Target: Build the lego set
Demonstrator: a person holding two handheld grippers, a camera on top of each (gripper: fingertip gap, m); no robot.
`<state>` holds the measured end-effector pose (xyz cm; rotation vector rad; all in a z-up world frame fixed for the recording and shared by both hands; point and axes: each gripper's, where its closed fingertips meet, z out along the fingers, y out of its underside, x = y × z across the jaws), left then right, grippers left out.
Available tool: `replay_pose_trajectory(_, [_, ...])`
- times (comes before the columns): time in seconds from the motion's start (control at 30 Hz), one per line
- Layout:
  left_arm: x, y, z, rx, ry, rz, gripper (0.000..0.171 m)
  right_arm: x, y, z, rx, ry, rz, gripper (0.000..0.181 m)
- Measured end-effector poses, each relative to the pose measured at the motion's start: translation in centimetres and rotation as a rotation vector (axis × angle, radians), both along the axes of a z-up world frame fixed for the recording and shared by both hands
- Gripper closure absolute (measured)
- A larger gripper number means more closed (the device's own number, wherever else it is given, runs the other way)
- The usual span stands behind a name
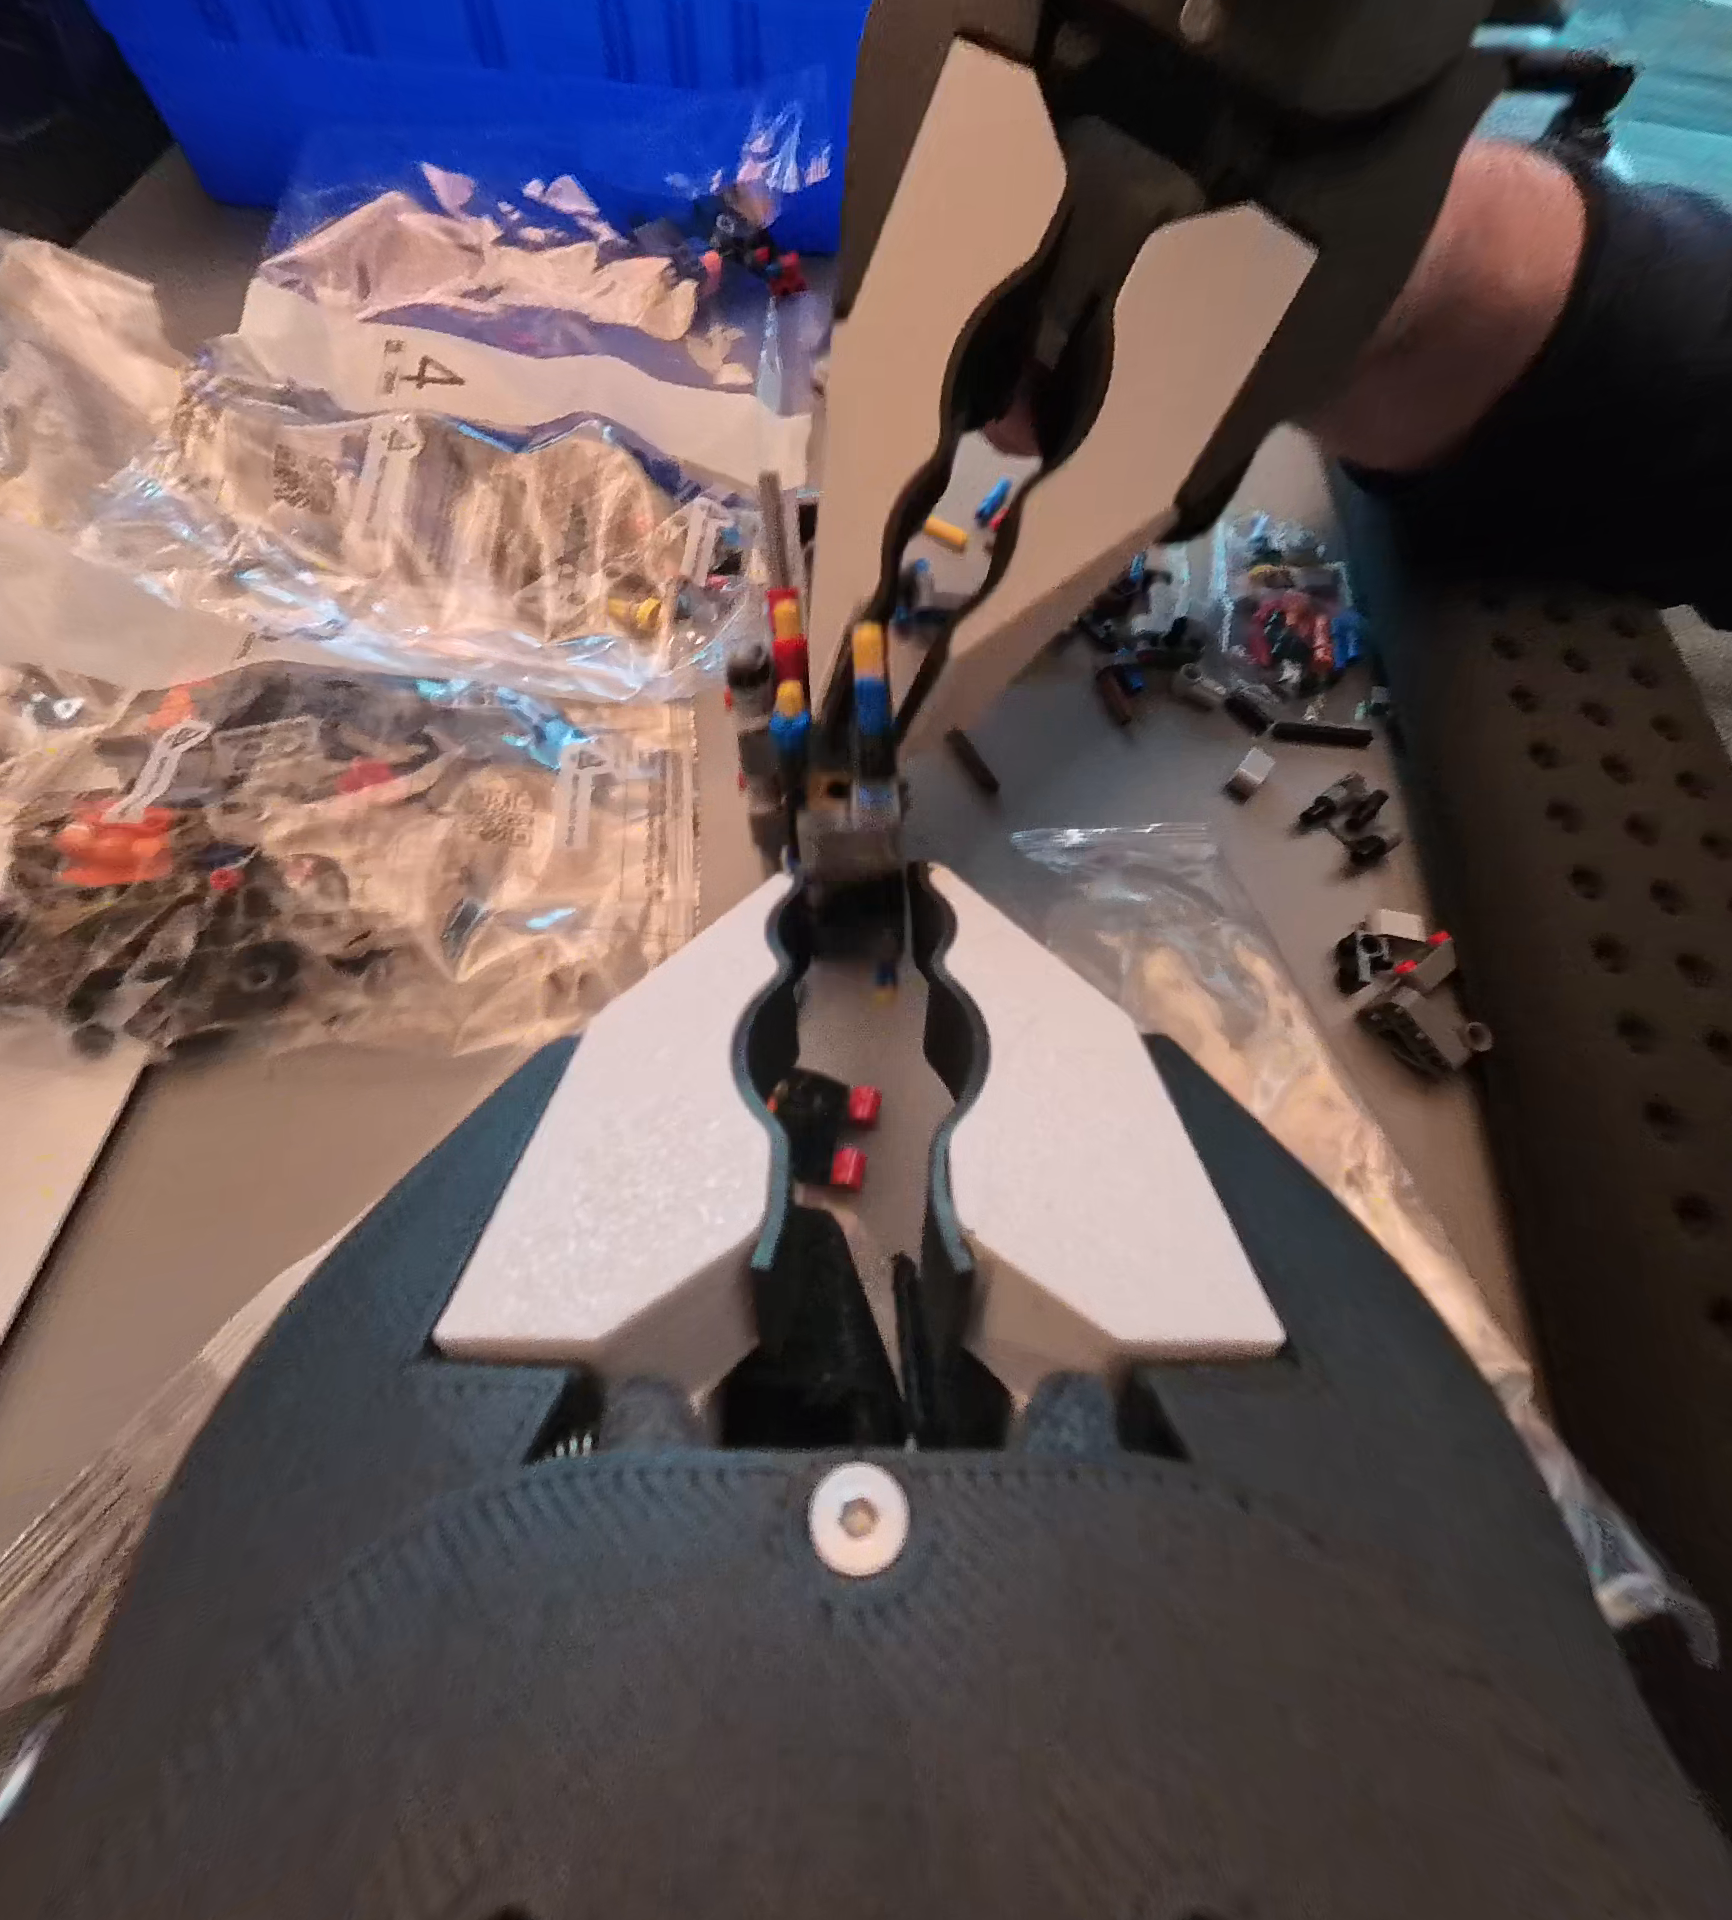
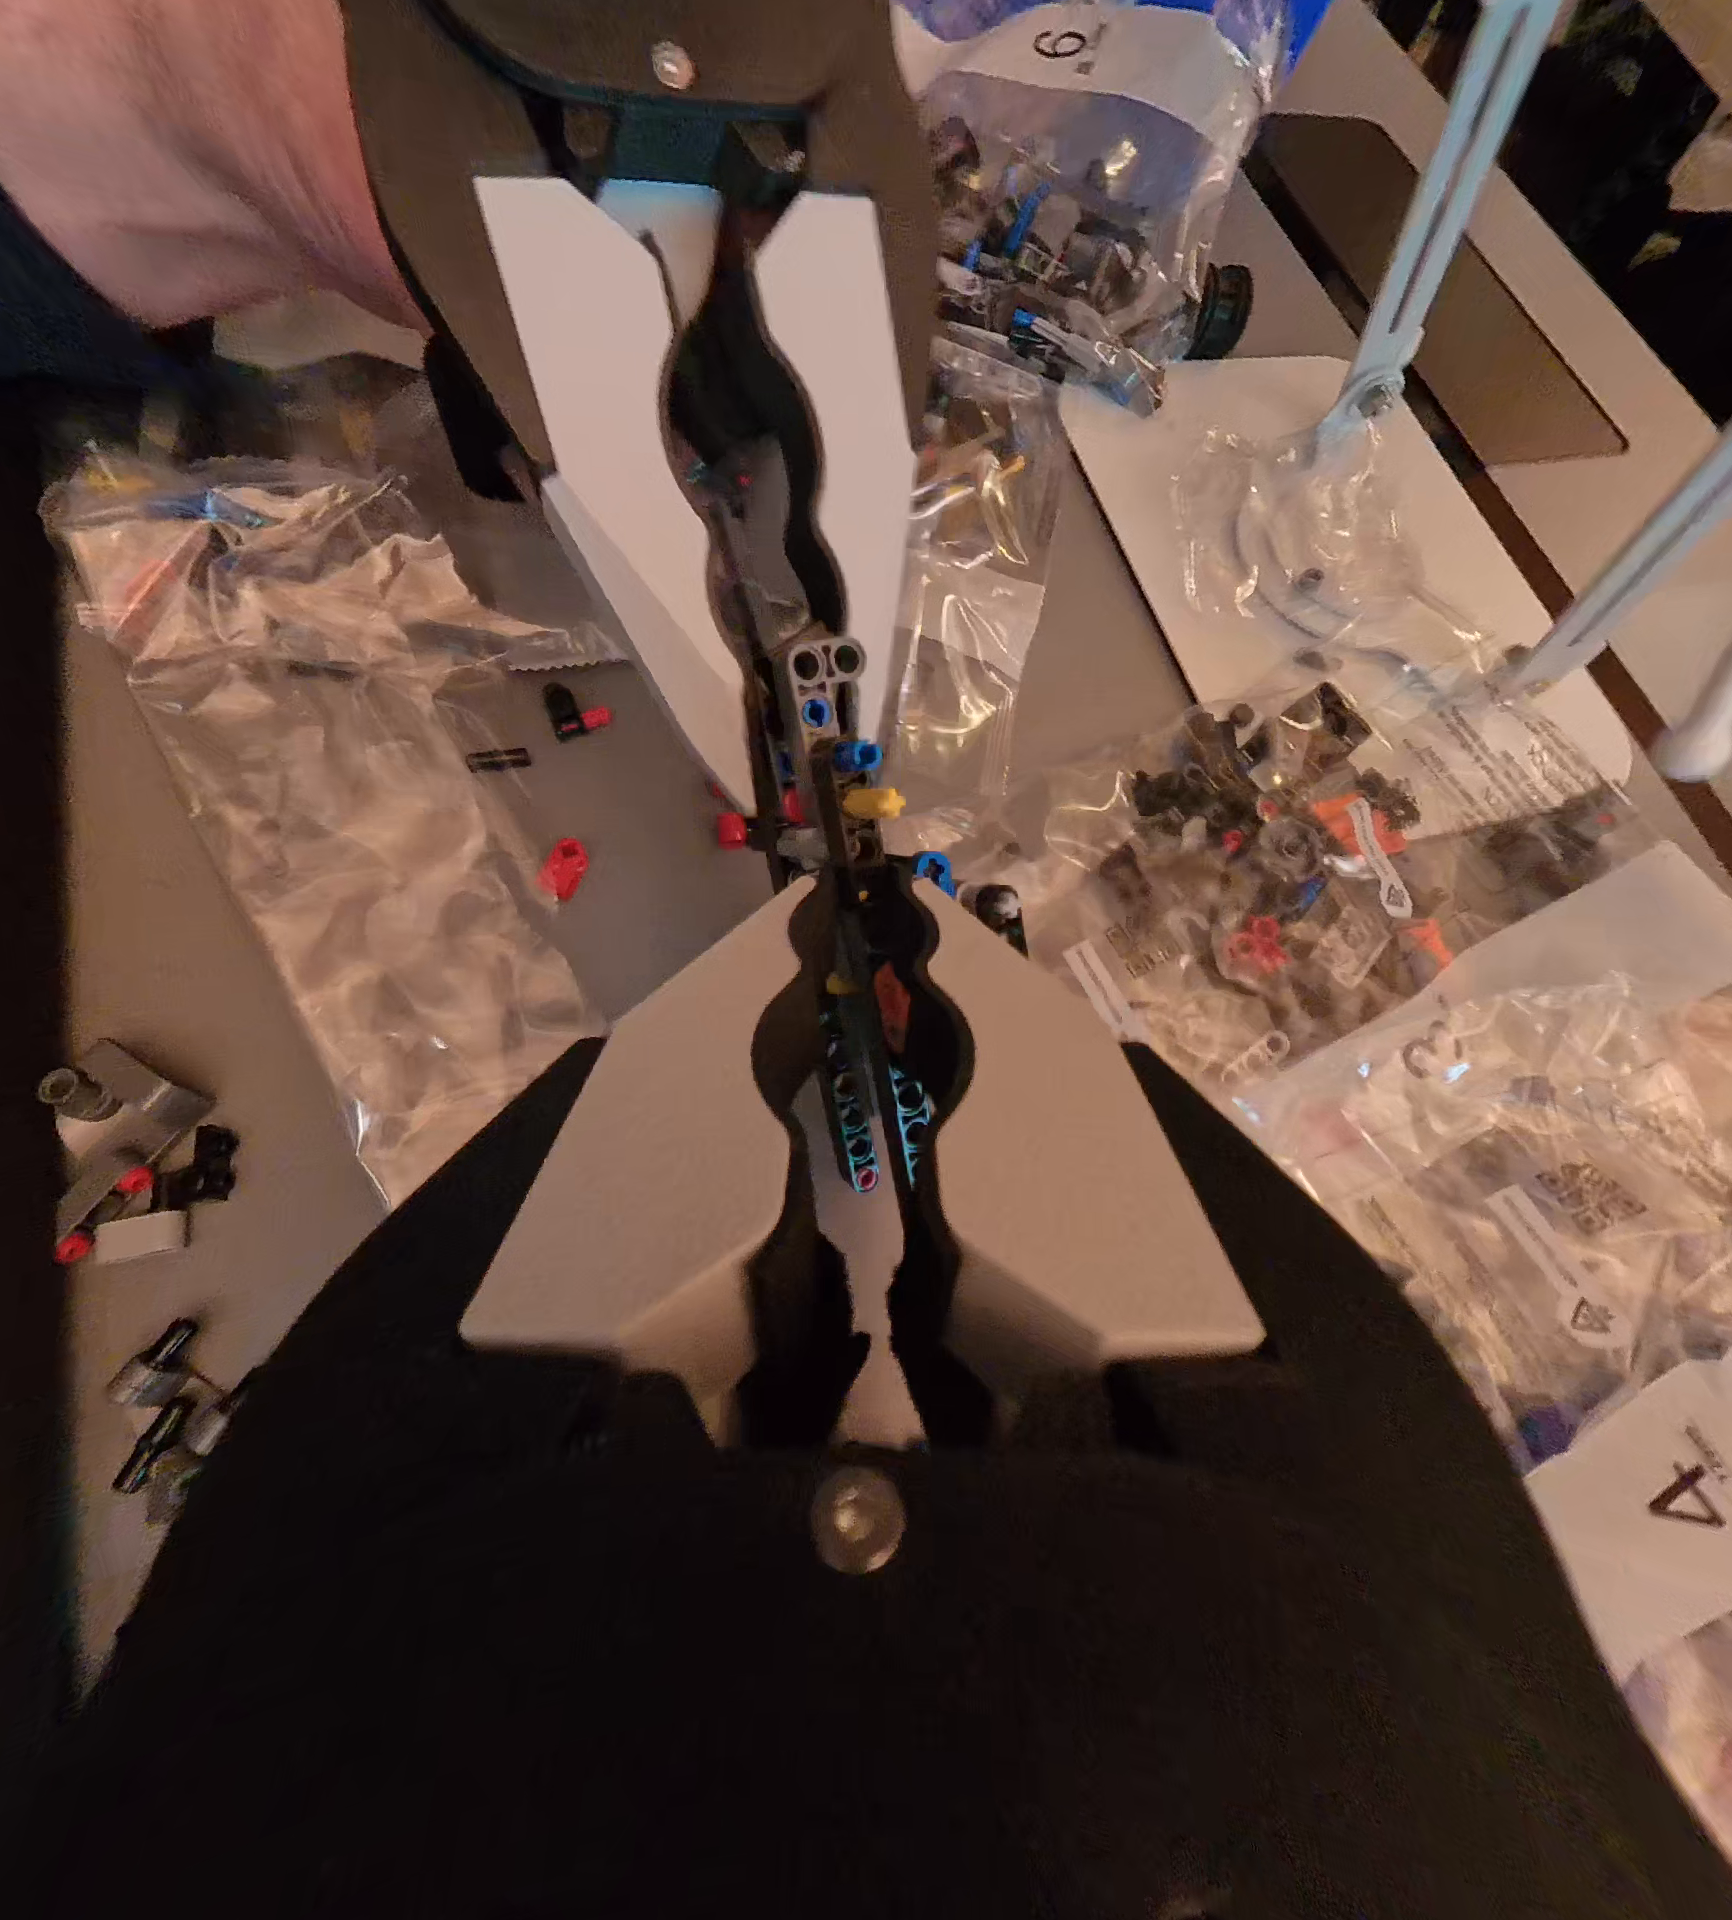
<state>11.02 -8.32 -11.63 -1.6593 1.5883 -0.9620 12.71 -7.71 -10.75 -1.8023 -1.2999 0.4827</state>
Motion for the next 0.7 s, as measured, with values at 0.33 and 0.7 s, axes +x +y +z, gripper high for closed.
replay_pose_trajectory(0.33, [0.7, -1.0, -0.2, 0.003, -0.005, -0.048, 0.164, 0.1, -0.4, 1.1, -0.085, 0.135, 0.011, 0.174])
replay_pose_trajectory(0.7, [0.9, -1.6, 0.2, 0.134, 0.014, -0.081, 0.154, -1.0, -1.9, 2.2, 0.008, 0.123, 0.108, 0.176])
